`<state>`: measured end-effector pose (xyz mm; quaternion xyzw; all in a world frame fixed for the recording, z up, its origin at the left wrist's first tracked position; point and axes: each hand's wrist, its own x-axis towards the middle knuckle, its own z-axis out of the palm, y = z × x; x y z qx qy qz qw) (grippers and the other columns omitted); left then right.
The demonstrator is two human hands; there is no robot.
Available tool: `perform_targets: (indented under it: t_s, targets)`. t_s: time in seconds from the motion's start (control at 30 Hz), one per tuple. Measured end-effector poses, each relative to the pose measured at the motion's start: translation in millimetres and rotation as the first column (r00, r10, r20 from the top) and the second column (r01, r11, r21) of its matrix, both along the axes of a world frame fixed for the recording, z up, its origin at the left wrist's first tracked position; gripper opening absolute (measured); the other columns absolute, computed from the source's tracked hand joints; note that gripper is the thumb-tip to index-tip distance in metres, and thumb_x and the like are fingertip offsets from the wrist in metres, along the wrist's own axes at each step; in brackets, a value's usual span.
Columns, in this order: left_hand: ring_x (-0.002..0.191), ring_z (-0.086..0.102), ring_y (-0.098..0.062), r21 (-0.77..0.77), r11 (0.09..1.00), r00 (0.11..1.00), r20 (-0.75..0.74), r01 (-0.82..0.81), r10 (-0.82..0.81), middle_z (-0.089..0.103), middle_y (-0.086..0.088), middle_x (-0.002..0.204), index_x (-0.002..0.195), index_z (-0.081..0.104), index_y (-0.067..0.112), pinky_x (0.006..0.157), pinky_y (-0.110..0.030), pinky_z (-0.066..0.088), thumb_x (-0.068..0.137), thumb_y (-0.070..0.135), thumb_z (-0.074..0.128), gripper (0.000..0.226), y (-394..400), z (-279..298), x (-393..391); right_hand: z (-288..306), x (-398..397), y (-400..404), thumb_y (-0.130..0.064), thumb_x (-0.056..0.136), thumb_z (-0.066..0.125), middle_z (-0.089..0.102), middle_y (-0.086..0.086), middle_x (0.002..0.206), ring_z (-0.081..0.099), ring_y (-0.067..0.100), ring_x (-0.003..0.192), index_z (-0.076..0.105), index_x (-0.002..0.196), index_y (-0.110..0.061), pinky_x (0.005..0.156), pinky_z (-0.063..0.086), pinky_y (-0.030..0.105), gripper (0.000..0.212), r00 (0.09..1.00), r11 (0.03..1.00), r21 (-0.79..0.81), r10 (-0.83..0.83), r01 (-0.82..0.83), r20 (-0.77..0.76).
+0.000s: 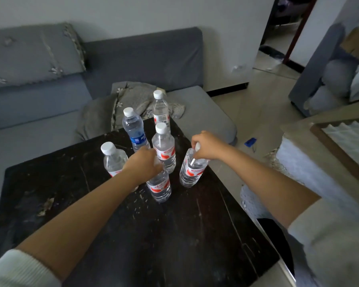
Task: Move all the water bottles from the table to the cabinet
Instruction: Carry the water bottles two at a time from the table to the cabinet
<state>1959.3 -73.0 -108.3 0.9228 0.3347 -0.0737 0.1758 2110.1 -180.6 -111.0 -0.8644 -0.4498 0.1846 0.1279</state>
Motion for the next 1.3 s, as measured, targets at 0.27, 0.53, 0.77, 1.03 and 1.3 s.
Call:
perform_targets:
  t_s: [0.27, 0.53, 0.77, 1.03, 1.3]
  targets:
    - [0.085, 0.052, -0.016, -0.008, 0.998, 0.998, 0.007, 0.07, -0.07, 0.053, -0.002, 0.094, 0.109, 0.059, 0.006, 0.072, -0.025, 0.042, 0.085, 0.021, 0.062, 0.028, -6, 5, 0, -17, -16, -52, -0.01, 0.073, 0.07, 0.045, 0.004, 0.093, 0.049, 0.022, 0.088, 0.067, 0.096, -0.003, 0.065, 0.033, 0.021, 0.024, 0.98, 0.955, 0.225, -0.175, 0.193, -0.096]
    - [0.108, 0.058, -0.025, 0.077, 0.919, 0.92, 0.037, 0.386, -0.39, 0.063, -0.012, 0.115, 0.11, 0.061, 0.005, 0.091, -0.031, 0.046, 0.084, 0.023, 0.065, 0.032, -46, 13, 4, 6, -54, -134, -0.012, 0.072, 0.071, 0.063, 0.013, 0.097, 0.061, 0.029, 0.099, 0.07, 0.094, -0.003, 0.074, 0.042, 0.029, 0.023, 0.891, 0.859, 0.251, -0.451, 0.446, -0.041]
    - [0.104, 0.06, -0.026, 0.049, 0.687, 0.686, 0.039, 0.725, -0.727, 0.066, -0.013, 0.108, 0.103, 0.063, 0.003, 0.078, -0.029, 0.043, 0.082, 0.024, 0.066, 0.03, -139, 15, 19, 8, -117, -250, -0.012, 0.071, 0.075, 0.068, 0.018, 0.104, 0.061, 0.03, 0.101, 0.072, 0.095, -0.001, 0.073, 0.039, 0.024, 0.026, 0.671, 0.653, 0.215, -0.741, 0.726, -0.014]
    - [0.108, 0.058, -0.028, 0.013, 0.237, 0.233, 0.144, 0.971, -0.962, 0.065, -0.014, 0.11, 0.108, 0.064, 0.004, 0.082, -0.031, 0.044, 0.081, 0.019, 0.067, 0.031, -318, 17, 10, 18, -244, -390, -0.016, 0.076, 0.073, 0.053, 0.006, 0.091, 0.052, 0.027, 0.111, 0.069, 0.105, -0.006, 0.081, 0.034, 0.023, 0.031, 0.283, 0.287, 0.123, -0.958, 0.95, 0.049]
    - [0.1, 0.056, -0.024, 0.002, -0.277, -0.27, 0.224, 0.961, -0.936, 0.059, -0.009, 0.097, 0.09, 0.064, 0.014, 0.075, -0.027, 0.039, 0.074, 0.021, 0.076, 0.021, -502, 37, -98, 38, -425, -493, -0.018, 0.079, 0.068, 0.058, 0.012, 0.116, 0.053, 0.025, 0.112, 0.067, 0.108, -0.01, 0.084, 0.039, 0.024, 0.031, -0.194, -0.177, 0.143, -0.974, 0.974, 0.116]
